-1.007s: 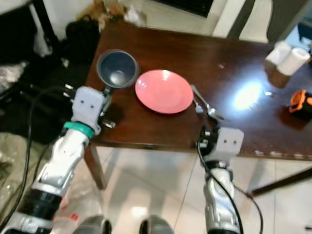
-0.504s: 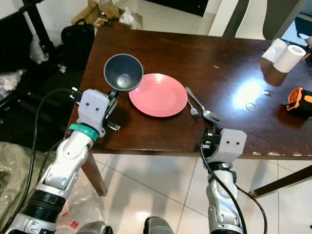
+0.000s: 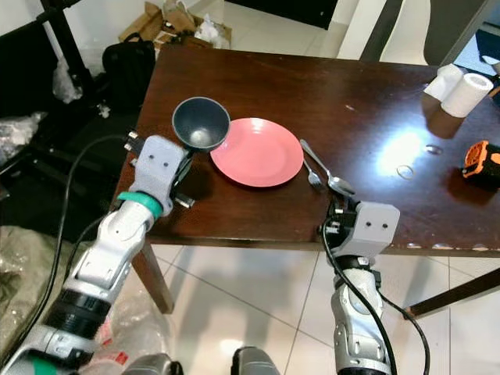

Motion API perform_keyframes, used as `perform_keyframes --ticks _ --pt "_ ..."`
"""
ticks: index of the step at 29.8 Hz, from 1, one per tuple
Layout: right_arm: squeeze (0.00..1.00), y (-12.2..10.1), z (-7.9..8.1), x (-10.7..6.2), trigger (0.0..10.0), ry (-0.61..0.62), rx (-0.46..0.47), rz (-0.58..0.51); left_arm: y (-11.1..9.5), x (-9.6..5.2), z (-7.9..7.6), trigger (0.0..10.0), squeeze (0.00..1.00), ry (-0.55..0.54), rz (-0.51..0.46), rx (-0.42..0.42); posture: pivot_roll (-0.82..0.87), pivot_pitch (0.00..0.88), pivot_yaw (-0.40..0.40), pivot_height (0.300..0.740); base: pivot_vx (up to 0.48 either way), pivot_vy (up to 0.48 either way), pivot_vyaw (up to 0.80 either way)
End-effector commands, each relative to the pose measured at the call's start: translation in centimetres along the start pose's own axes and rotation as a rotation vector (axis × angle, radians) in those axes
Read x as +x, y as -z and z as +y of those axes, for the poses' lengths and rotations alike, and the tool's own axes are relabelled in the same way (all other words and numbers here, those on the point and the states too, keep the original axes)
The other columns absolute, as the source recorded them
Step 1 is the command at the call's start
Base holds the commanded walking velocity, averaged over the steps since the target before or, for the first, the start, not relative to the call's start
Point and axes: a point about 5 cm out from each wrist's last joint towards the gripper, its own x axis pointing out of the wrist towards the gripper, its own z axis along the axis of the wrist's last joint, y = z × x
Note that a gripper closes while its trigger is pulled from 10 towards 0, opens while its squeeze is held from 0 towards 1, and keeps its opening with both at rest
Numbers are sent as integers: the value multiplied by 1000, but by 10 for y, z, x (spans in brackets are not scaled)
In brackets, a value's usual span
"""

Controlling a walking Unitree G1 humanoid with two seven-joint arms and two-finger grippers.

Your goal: Setting the table

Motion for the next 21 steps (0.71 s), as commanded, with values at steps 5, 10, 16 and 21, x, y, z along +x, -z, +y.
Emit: perform_keyframes --ticks 5,10,16,21 --pt "0 -12 8 2 10000 -12 26 -35 2 18 -2 10000 0 2 64 6 -4 43 37 740 0 0 0" --pt "0 -29 18 -1 10000 -29 38 -84 0 41 5 10000 0 41 167 -57 -20 80 73 740 0 0 0" --pt "0 -42 24 -3 10000 -40 40 -129 -10 58 24 10000 0 14 187 -130 -38 111 117 740 0 0 0" --pt "0 -49 27 -5 10000 -111 17 -138 -7 59 45 10000 0 -42 195 -218 -52 133 131 740 0 0 0"
